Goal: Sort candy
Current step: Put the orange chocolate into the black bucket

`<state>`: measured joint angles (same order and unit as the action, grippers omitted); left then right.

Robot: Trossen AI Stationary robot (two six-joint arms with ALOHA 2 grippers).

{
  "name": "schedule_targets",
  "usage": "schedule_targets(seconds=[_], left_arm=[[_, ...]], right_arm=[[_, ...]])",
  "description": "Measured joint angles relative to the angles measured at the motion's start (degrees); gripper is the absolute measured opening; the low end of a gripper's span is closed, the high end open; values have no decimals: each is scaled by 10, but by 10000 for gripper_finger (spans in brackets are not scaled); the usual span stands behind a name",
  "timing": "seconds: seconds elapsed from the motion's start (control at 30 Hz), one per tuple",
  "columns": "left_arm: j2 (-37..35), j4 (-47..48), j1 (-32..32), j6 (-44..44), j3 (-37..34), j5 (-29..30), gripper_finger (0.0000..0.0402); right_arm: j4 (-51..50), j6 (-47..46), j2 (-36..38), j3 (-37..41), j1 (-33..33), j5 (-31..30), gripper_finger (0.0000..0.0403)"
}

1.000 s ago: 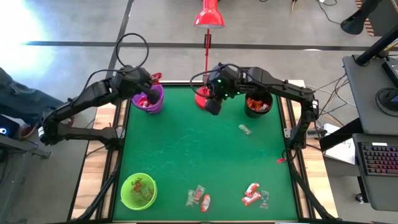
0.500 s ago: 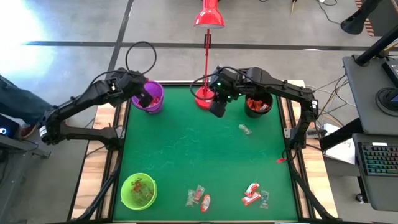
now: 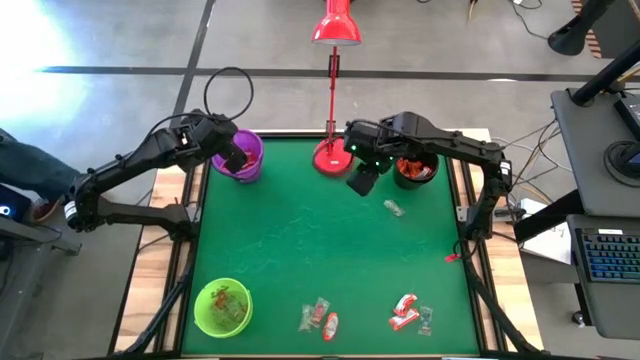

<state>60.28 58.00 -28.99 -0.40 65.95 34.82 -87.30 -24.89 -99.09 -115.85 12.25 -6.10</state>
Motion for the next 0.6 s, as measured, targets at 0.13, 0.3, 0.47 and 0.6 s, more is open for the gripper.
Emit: schedule_targets(seconds=[0.13,0.3,0.47,0.6], left_arm=[[-10,-3,0,-5,0,-53,129],[-16,-25,0,-8,0,-112,129],[-16,-41,0,-2,0,-129,129],[-16,-40,0,10,-7,-134,129]], right_arm=[[-28,-38,0,21,-26,0,124],[-27,-81,0,70,-69,-3,130],[-27,-168,0,145,-117,-29,138],[-27,-255,0,206,-155,-29,149]])
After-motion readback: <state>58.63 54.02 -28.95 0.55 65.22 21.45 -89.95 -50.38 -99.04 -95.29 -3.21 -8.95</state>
